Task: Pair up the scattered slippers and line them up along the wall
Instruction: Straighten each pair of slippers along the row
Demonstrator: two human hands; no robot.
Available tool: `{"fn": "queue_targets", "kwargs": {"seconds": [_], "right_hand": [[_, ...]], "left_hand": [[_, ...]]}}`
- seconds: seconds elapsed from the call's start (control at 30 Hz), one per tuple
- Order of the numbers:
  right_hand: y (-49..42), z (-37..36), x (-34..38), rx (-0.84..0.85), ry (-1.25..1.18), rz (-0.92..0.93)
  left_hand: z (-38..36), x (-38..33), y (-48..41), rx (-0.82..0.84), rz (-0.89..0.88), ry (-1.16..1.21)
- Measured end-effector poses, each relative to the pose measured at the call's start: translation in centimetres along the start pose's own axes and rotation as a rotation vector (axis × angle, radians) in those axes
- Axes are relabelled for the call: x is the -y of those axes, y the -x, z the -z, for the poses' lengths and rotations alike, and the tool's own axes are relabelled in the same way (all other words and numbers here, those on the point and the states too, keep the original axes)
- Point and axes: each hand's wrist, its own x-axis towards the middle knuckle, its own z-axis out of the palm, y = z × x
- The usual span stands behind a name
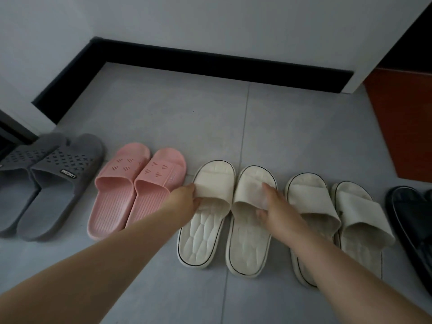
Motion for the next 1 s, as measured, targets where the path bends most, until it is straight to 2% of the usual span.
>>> {"fn": "queue_targets", "kwargs": {"seconds": [0.2,0.8,0.9,1.0], "right_hand": [[-1.0,-0.2,0.7,-0.024,-0.049,0.010],[0.4,0.3,-1.4,-0.061,-0.114,0.067],[2.8,1.0,-3.5,-0.164,-0.172,0.104],[5.7,2.7,-7.8,-0.360,-0.215,0.029]], "left_hand": [[0.7,0.4,-0.5,-0.036,0.023,0.002],[1.7,-2.2,-0.2,0.043,0.058,-0.173],[2.0,-4.6,-0.2,0.035,-0.020,-0.152],[1.3,-9.4,-0.3,0.049,-0.218,-0.079]]}}
